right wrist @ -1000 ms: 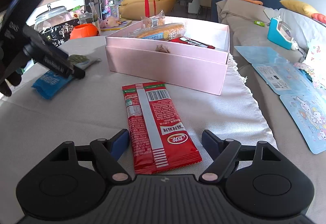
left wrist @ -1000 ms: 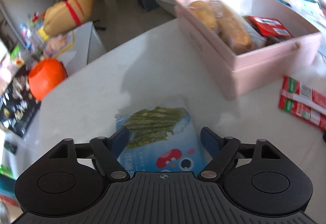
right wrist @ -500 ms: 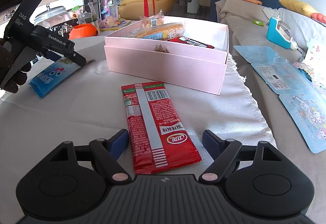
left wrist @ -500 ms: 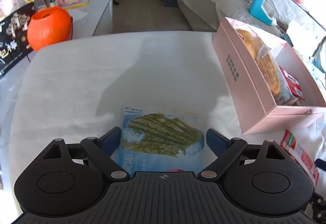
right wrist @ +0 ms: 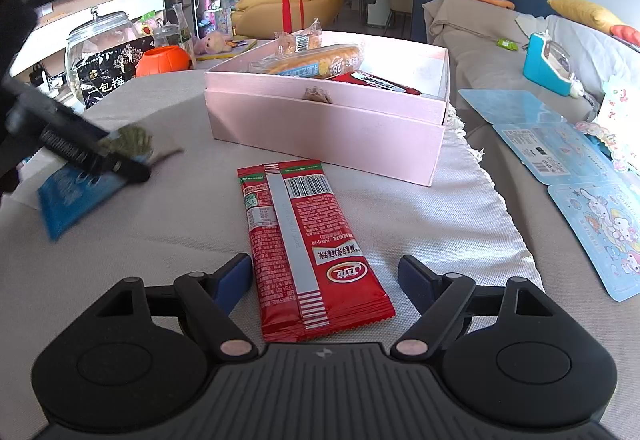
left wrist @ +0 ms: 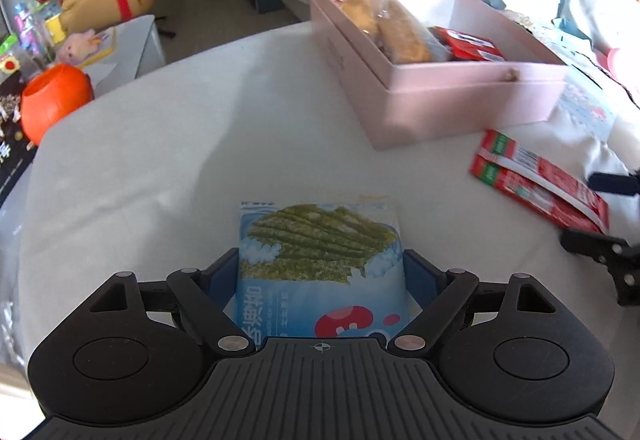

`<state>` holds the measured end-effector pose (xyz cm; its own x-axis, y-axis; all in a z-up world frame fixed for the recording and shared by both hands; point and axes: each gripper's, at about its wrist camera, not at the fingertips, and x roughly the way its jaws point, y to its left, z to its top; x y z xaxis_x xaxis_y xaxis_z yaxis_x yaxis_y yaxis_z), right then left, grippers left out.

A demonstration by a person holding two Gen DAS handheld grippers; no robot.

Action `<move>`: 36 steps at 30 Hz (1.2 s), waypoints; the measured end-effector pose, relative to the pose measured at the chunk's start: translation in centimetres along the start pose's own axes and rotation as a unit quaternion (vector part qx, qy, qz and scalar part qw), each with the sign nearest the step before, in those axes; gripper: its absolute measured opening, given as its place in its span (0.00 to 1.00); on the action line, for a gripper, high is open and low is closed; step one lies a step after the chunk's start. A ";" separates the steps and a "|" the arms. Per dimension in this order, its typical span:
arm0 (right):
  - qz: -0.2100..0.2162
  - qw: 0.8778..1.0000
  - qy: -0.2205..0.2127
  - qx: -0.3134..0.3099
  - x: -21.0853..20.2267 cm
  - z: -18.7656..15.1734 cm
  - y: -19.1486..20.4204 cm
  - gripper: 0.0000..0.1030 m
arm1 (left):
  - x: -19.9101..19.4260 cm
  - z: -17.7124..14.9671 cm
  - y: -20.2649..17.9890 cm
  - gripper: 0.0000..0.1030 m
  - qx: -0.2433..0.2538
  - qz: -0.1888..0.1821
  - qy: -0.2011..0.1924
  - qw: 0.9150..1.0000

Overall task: Organize snacks
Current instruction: 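Grasp the long red snack packet with the right tool, then carry seaweed packet to pink box with left tool while right tool carries red packet there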

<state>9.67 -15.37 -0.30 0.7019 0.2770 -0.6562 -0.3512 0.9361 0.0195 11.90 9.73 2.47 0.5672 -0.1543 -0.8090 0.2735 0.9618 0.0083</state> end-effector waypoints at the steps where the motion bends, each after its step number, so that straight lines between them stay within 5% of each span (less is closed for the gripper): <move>1: 0.003 1.000 0.002 0.000 0.0 0.0 -0.1 0.80 | -0.1 -0.2 -0.1 0.87 0.000 -0.001 0.000 1.000; 15: 0.023 1.000 0.014 -0.007 0.4 0.3 -0.1 0.88 | -0.7 -1.2 -0.5 0.95 -0.012 -0.009 0.018 1.000; 22: 0.041 0.998 0.031 -0.021 3.5 3.4 -0.1 0.88 | 1.0 0.4 -0.6 1.00 -0.015 -0.005 0.016 1.000; 24: 0.035 0.999 0.032 -0.019 3.8 4.1 0.2 0.79 | 0.9 0.5 -0.3 0.98 -0.020 -0.008 0.013 1.000; 26: 0.045 0.998 0.034 -0.029 3.3 4.3 0.6 0.51 | 0.4 0.2 -0.4 0.86 -0.028 0.009 0.001 1.000; 30: 0.042 0.998 0.019 -0.044 1.0 3.9 0.9 0.45 | -1.7 -0.7 -0.6 0.87 -0.054 -0.037 -0.031 0.997; 36: 0.026 0.999 -0.014 -0.032 -2.5 4.4 -0.7 0.45 | -4.2 -0.8 -2.1 0.87 -0.048 -0.057 -0.063 0.995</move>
<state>10.87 -15.78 4.67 0.6985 0.3310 -0.6345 -0.4253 0.9050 0.0039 8.31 8.57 5.39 0.6315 -0.2855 -0.7209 0.2700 0.9525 -0.1407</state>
